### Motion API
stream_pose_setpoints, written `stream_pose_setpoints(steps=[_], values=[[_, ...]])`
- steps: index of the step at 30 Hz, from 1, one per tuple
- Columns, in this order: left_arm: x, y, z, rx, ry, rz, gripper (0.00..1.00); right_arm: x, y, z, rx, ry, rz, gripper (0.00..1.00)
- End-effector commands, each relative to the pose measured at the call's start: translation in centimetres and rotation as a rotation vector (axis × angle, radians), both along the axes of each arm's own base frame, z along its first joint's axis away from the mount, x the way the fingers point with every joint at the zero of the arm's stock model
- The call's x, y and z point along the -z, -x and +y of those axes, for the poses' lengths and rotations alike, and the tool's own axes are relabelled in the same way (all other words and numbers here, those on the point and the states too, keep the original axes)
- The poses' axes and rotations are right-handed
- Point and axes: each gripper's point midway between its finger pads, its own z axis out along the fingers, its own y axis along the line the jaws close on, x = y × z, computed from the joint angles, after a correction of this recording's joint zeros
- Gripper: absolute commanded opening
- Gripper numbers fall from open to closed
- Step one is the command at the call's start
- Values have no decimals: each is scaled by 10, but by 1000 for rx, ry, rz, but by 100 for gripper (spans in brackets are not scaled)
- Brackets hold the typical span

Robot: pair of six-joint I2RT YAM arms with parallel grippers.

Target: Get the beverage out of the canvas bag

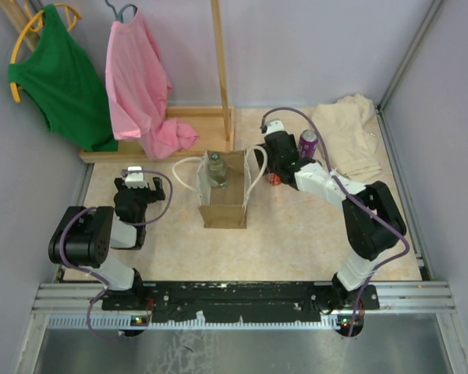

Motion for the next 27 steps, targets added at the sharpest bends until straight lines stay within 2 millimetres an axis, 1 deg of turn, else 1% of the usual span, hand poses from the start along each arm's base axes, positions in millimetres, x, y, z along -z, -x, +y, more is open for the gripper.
stream_pose_setpoints(steps=[1,3,4,7,9,11,13,14,16,18,19,21,24,27], values=[[-13,-6,-4,16,-1,-49,100,-30,-12,4,32,10,-106,82],[-12,-6,-4,16,0,-48,100,-38,-13,5,32,10,-123,83],[-12,-6,-3,15,0,-48,100,-49,-14,4,33,6,-144,84],[-12,-6,-4,16,0,-48,100,-91,-16,-1,52,-8,-233,84],[-12,-6,-3,16,-1,-48,100,-126,-16,-7,86,-26,-309,84],[-12,-6,-4,16,-1,-48,100,-164,-12,-15,120,-56,-401,84],[-12,-6,-4,16,0,-48,100,-203,-2,-24,160,-84,-505,85],[-12,-6,-4,17,-1,-48,100,-228,8,-28,167,-118,-566,85],[-12,-6,-3,15,-1,-47,100,-262,23,-30,159,-178,-648,86],[-13,-6,-4,16,-1,-49,100,-287,39,-23,115,-238,-692,84],[-12,-6,-3,15,0,-48,100,-294,45,-18,92,-259,-696,83],[-12,-6,-3,15,0,-47,100,-300,57,-2,40,-280,-688,81],[-12,-6,-4,16,-1,-47,100,-298,72,28,-40,-275,-669,75],[-13,-6,-3,15,-1,-48,100,-287,82,64,-141,-272,-622,67]])
